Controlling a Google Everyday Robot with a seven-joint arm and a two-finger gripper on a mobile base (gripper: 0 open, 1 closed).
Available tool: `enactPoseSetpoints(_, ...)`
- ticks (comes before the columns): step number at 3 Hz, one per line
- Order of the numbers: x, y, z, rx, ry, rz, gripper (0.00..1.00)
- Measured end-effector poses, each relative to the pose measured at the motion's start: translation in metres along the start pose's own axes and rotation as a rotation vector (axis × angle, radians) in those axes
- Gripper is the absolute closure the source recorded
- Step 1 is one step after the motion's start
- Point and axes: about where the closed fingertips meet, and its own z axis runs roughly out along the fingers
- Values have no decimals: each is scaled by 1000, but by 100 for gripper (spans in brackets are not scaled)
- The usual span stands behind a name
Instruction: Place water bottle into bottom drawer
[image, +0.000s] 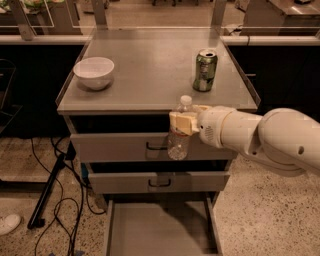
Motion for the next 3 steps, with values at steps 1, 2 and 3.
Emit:
enactPoseSetpoints(1, 30, 6, 1, 38, 21, 50, 100)
enactPoseSetpoints(2, 57, 7, 6, 85, 27, 74, 100)
enactPoseSetpoints(3, 57, 7, 6, 85, 27, 74, 100)
